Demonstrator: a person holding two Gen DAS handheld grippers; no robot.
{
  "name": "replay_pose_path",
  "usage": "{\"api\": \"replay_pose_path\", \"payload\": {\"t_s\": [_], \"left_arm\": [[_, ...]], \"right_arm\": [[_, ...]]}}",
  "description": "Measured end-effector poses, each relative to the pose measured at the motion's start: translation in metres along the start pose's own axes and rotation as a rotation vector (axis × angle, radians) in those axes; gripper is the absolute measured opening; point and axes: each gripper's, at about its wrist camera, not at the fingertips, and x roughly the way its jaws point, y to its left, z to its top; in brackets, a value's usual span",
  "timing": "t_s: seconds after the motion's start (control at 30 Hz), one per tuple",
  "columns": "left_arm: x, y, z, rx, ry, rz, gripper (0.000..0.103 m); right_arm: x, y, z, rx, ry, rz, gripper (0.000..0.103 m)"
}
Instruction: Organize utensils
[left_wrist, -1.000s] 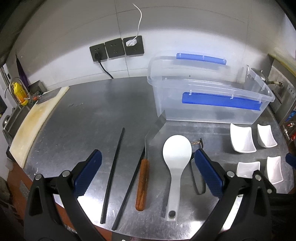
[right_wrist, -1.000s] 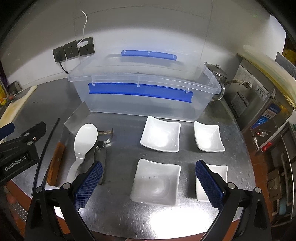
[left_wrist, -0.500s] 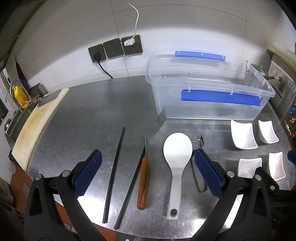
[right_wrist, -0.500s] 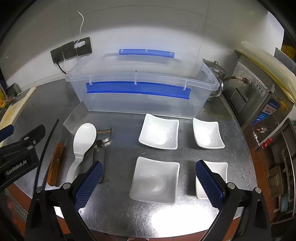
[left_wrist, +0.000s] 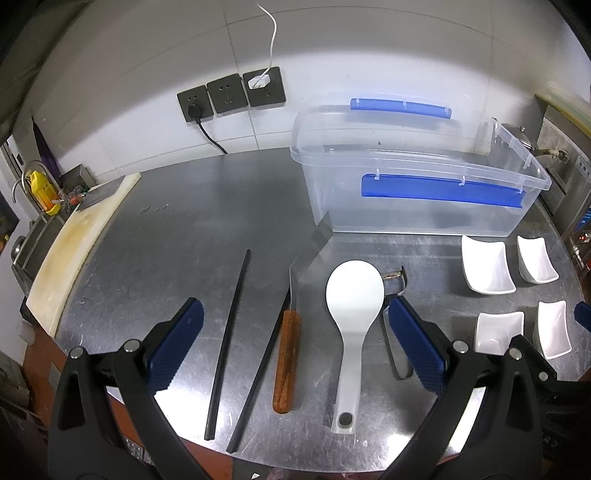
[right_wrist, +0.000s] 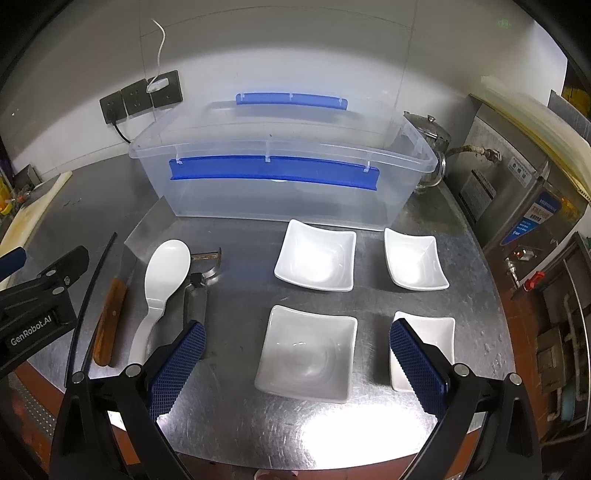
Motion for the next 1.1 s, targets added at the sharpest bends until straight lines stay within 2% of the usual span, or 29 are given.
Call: {"api": "replay_pose_path", "payload": {"t_s": [0.43,0.7,0.9,1.0,1.07,1.1], "left_arm": [[0.002,-0.008,0.0,0.011,0.012,0.004,0.097],[0.006,-0.015,0.005,0.027,0.016,-0.001,0.097],[0.003,-0.036,0.012,0.054,0.004,-0.058,0.097],[0.001,-0.054,0.011,0.073,0.003,-0.1,0.097],[-0.001,-0.069,0.007,0.087,0.012,-0.14,0.097],[-0.001,-0.078,0.005,0.083,0.029,-0.183,0.097]], "right_arm": [[0.004,-0.009,0.001,0.009,0.008,-0.002,0.099],[0.009,-0.011,0.003,-0.004,0.027,0.026,0.099],[0.008,-0.032,0.0,0.024,0.018,0.057,0.099],[0.006,-0.055,-0.005,0.037,0.011,0.037,0.099],[0.002,-0.078,-0.01,0.058,-0.001,0.019,0.099],[0.001,-0.088,-0.012,0.063,0.004,0.026,0.099]]}}
